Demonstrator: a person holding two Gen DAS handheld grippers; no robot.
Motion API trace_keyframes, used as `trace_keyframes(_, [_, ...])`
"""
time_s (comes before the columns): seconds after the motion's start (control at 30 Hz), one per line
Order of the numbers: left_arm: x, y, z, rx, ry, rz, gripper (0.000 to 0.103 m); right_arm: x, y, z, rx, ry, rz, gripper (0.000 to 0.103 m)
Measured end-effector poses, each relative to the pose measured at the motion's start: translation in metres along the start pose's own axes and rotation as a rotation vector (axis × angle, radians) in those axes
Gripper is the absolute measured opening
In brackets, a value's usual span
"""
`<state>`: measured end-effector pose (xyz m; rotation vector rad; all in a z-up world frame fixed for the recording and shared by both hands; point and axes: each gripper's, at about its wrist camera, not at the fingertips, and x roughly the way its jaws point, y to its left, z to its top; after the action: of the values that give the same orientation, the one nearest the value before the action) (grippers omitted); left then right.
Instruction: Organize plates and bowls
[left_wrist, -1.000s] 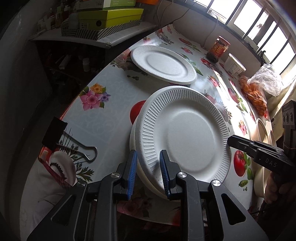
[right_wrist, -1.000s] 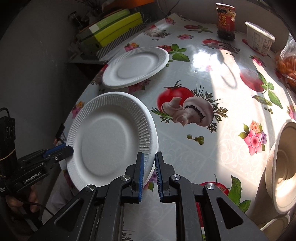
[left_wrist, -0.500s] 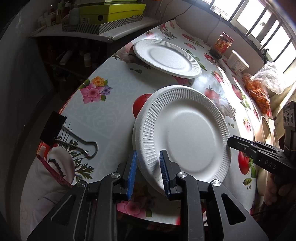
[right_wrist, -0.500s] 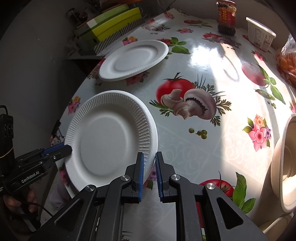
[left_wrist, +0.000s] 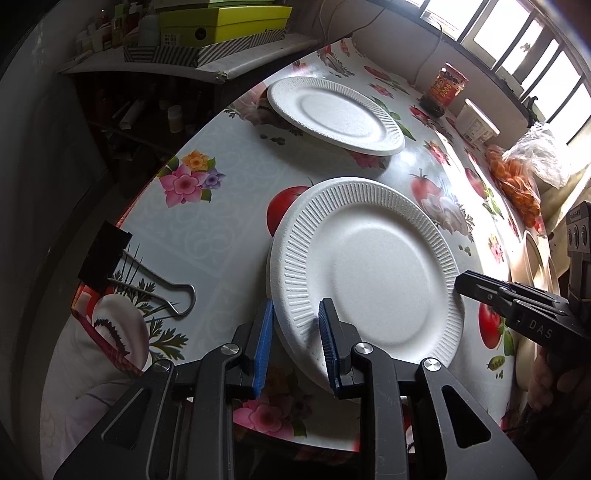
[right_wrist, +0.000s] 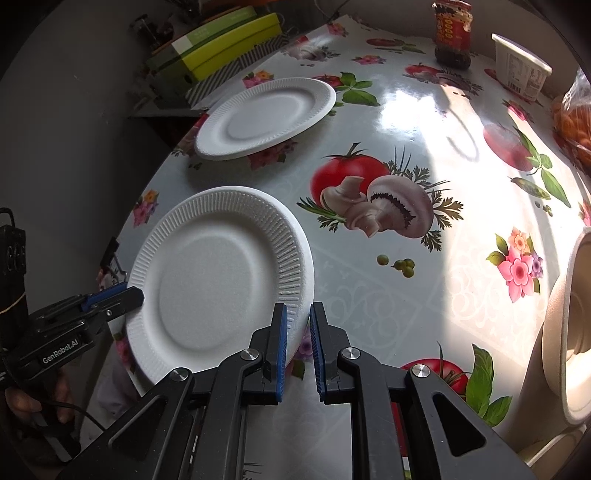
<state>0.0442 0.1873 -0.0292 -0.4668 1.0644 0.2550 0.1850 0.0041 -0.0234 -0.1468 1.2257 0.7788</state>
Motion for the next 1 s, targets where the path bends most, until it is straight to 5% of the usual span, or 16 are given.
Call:
trace_keyframes(0.2, [-0.001, 0.000, -0.001, 0.004, -0.003, 0.001, 0.028, 0.001, 0.000, 0.000, 0.003, 0.002, -0.012, 0.014])
trace_keyframes(0.33, [-0.004, 0.000, -0.001, 0.004, -0.014, 0.002, 0.039, 0.000, -0.001, -0.001, 0.011, 0.001, -0.021, 0.018])
trace_keyframes(0.6, [-0.010, 0.001, 0.002, 0.009, -0.032, -0.007, 0.040, -0.005, -0.002, -0.001, 0.014, -0.007, -0.023, 0.035])
trace_keyframes(1.0, [-0.025, 0.005, 0.021, -0.003, -0.080, -0.012, 0.040, -0.033, -0.005, 0.011, 0.009, -0.057, -0.040, 0.038])
